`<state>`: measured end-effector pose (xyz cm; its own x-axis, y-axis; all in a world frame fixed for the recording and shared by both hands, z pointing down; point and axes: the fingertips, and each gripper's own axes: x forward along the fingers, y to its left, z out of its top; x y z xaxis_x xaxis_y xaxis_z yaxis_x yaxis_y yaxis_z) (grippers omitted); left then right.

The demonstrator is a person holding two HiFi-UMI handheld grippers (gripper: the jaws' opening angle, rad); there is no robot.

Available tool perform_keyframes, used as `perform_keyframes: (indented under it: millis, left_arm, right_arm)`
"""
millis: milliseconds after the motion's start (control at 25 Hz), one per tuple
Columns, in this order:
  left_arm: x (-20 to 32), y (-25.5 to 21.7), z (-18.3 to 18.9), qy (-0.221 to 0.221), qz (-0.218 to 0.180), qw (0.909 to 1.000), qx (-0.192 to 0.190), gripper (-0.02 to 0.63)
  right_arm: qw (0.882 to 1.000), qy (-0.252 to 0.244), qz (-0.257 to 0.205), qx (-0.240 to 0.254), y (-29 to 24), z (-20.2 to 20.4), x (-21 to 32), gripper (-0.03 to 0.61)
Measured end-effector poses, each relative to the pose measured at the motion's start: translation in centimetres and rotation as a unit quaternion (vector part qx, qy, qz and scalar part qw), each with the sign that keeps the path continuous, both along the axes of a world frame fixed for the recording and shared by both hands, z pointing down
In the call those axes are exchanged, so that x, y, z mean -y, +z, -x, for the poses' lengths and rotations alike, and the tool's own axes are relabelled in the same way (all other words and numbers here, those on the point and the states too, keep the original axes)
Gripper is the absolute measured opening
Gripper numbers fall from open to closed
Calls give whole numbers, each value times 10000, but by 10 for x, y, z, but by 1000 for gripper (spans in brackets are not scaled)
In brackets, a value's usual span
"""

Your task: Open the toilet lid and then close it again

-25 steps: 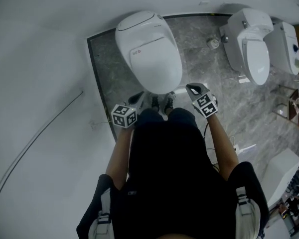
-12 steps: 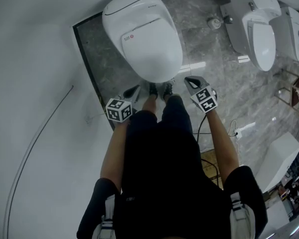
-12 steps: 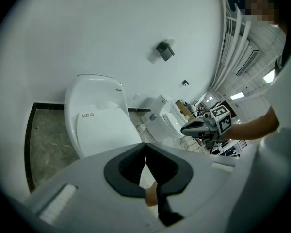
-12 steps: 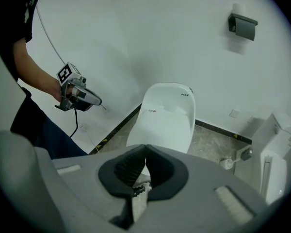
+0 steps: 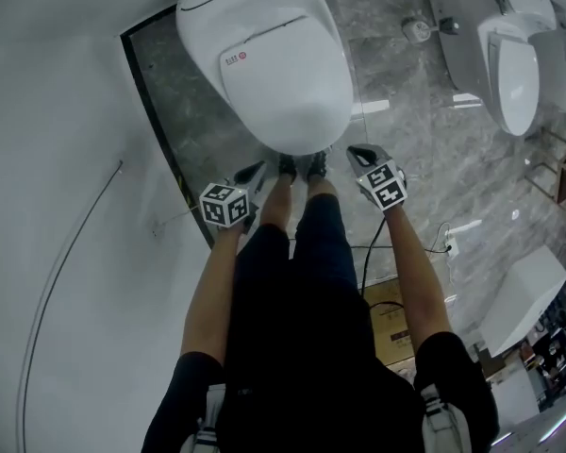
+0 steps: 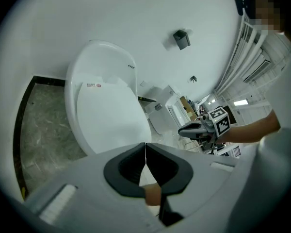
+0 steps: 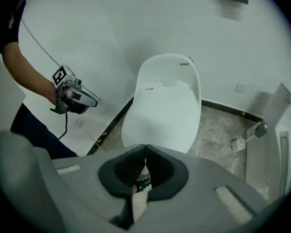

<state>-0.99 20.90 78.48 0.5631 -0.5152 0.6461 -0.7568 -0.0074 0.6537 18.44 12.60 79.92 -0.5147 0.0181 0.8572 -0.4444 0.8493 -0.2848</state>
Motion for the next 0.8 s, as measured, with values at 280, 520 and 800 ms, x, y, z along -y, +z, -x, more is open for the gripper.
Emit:
perform_keyframes:
  millis: [280, 520, 800]
  left_arm:
    - [-9, 79, -1, -112, 415, 9989, -171, 12]
    - [-15, 136, -16, -236, 754, 9962, -367, 14]
    - [-24, 190, -14, -572, 1117, 9910, -465, 61]
  right_arm:
    - [9993, 157, 327, -61, 59, -3, -19, 5]
    - [9984, 259, 499, -46, 94, -7, -27, 5]
    - [9970, 405, 658, -31, 137, -8, -26, 5]
